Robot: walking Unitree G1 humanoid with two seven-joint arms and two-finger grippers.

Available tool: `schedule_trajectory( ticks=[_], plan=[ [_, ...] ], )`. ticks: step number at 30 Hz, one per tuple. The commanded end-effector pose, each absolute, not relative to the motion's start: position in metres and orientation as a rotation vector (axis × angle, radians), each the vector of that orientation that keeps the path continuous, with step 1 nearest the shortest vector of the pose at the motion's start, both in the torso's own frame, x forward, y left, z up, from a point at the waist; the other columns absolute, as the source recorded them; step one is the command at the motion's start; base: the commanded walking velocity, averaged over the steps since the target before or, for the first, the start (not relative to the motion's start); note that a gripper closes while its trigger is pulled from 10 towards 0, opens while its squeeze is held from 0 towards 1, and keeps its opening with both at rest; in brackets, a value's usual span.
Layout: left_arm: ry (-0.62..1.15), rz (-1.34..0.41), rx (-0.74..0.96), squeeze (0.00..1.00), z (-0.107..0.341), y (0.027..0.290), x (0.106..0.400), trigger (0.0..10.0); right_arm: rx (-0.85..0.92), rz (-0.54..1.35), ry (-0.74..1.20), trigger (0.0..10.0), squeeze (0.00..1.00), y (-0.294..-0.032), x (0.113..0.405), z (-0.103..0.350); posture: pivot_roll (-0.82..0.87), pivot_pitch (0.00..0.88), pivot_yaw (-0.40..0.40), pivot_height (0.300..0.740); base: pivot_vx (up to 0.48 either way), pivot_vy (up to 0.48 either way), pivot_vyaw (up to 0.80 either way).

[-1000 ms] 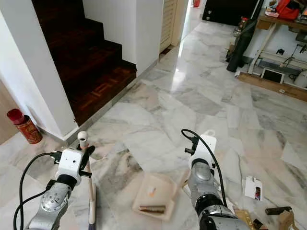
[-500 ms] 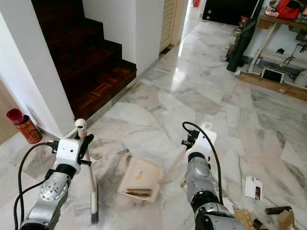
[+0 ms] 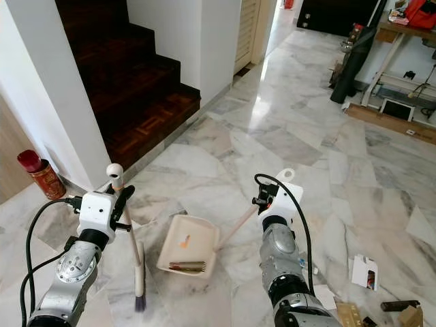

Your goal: Sweep floor

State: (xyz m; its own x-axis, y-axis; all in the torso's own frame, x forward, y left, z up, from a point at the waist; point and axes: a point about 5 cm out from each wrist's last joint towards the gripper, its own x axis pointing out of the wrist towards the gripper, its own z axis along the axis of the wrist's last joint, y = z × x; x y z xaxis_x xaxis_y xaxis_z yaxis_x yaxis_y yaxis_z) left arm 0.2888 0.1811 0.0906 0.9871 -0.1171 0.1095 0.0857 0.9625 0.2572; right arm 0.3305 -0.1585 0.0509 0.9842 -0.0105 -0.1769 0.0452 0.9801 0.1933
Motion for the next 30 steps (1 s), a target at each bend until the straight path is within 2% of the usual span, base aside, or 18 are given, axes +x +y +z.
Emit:
schedule_trajectory(
  ticks=[1,3,7,12,22,30],
  plan=[
    [-0.178,-0.131,0.277,0.0,0.103,0.177,0.291,10.0,0.195,0.023,0.113,10.0,0.0,-0.159,0.334,0.062,0.11,0.0,-0.05,0.74,0.0,0.0,0.0],
    [-0.176,-0.133,0.278,0.0,0.103,0.178,0.29,10.0,0.209,0.036,0.123,10.0,0.0,-0.158,0.334,0.06,0.11,0.0,-0.047,0.74,0.0,0.0,0.0],
    [-0.172,-0.136,0.277,0.0,0.102,0.178,0.29,10.0,0.345,-0.04,0.137,10.0,0.0,-0.161,0.335,0.059,0.11,0.0,-0.046,0.74,0.0,0.0,0.0],
    [-0.168,-0.15,0.271,0.0,0.101,0.174,0.289,10.0,0.379,-0.018,0.155,10.0,0.0,-0.156,0.335,0.058,0.11,0.0,-0.044,0.74,0.0,0.0,0.0],
    [-0.17,-0.148,0.279,0.0,0.103,0.175,0.289,10.0,0.329,0.002,0.142,10.0,0.0,-0.155,0.335,0.059,0.11,0.0,-0.047,0.74,0.0,0.0,0.0],
    [-0.178,-0.132,0.267,0.0,0.103,0.175,0.288,10.0,0.289,0.021,0.054,10.0,0.0,-0.154,0.338,0.072,0.1,0.0,-0.049,0.74,0.0,0.0,0.1]
  ],
)
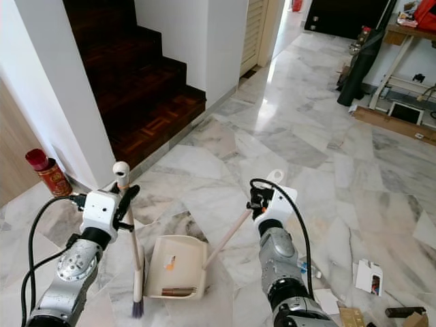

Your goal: Sweep floor

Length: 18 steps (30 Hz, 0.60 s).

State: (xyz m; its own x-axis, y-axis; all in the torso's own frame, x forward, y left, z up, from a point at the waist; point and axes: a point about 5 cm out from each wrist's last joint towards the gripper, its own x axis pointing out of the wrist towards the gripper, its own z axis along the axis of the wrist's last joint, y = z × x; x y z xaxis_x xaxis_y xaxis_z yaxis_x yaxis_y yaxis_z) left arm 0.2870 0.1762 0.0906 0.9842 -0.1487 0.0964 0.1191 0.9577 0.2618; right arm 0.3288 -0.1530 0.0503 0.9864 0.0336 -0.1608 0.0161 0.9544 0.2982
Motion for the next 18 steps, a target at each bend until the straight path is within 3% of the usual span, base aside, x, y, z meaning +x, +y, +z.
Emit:
schedule_trajectory(
  ticks=[1,18],
  plan=[
    [-0.178,-0.132,0.267,0.0,0.1029,0.1745,0.2878,10.0,0.289,0.021,0.054,10.0,0.0,-0.1539,0.3381,0.0716,0.1,0.0,-0.049,0.74,0.0,0.0,0.8],
    [-0.174,-0.118,0.258,0.0,0.1023,0.1715,0.2884,10.0,0.267,0.027,0.044,10.0,0.0,-0.1528,0.3384,0.0733,0.1,0.0,-0.06,0.74,0.0,0.0,0.8]
  ],
)
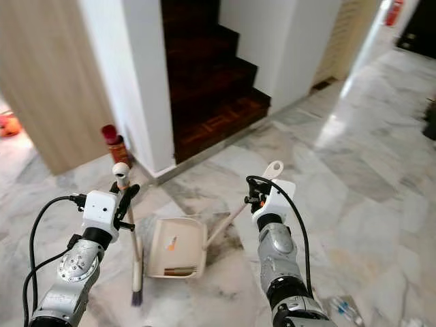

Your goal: Sweep floor

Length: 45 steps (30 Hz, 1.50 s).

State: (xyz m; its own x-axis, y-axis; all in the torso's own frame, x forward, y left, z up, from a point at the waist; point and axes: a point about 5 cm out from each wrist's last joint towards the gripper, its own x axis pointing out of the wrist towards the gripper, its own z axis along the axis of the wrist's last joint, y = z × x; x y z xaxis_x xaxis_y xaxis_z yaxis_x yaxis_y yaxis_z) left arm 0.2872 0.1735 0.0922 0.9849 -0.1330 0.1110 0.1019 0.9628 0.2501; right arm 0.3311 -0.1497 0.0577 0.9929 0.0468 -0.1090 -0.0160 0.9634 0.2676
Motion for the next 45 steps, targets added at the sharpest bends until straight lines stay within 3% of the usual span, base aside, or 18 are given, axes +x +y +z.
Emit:
schedule_trajectory(
  ticks=[1,38,45],
  plan=[
    [-0.174,-0.118,0.258,0.0,0.1022,0.1714,0.2886,10.0,0.266,0.027,0.044,10.0,0.0,-0.1529,0.3386,0.0735,0.1,0.0,-0.06,0.74,0.0,0.0,0.8],
    [-0.154,-0.104,0.257,0.0,0.0997,0.1726,0.2875,10.0,0.269,0.037,0.049,10.0,0.0,-0.1491,0.3396,0.0741,0.1,0.0,-0.063,0.74,0.0,0.0,0.8],
    [-0.143,-0.098,0.248,0.0,0.0982,0.1727,0.2872,10.0,0.28,0.022,0.064,10.0,0.0,-0.1521,0.3402,0.0729,0.1,0.0,-0.066,0.74,0.0,0.0,0.06]
  ],
)
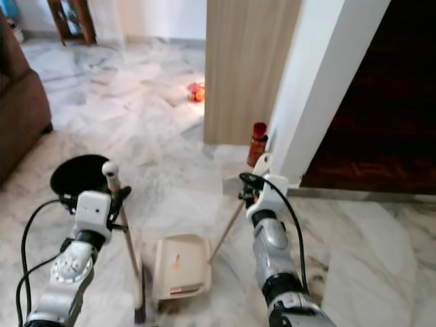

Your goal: Sweep floor

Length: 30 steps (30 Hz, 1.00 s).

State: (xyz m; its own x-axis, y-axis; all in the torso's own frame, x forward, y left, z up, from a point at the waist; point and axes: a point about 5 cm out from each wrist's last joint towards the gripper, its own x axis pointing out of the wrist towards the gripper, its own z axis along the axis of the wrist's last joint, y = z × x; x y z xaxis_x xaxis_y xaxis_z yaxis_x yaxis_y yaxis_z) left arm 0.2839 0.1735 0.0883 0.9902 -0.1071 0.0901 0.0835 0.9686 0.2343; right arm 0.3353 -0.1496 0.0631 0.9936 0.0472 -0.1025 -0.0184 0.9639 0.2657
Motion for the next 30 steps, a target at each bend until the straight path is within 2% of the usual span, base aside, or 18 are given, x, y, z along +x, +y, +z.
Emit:
schedule_trajectory(
  ticks=[1,30],
  plan=[
    [-0.142,-0.098,0.247,0.0,0.098,0.1726,0.2872,10.0,0.281,0.022,0.066,10.0,0.0,-0.1524,0.3401,0.0727,0.09,0.0,-0.066,0.74,0.0,0.0,0.0],
    [-0.137,-0.107,0.251,0.0,0.0974,0.1733,0.2865,10.0,0.289,0.033,0.088,10.0,0.0,-0.1464,0.3385,0.0687,0.1,0.0,-0.054,0.74,0.0,0.253,0.0]
  ],
)
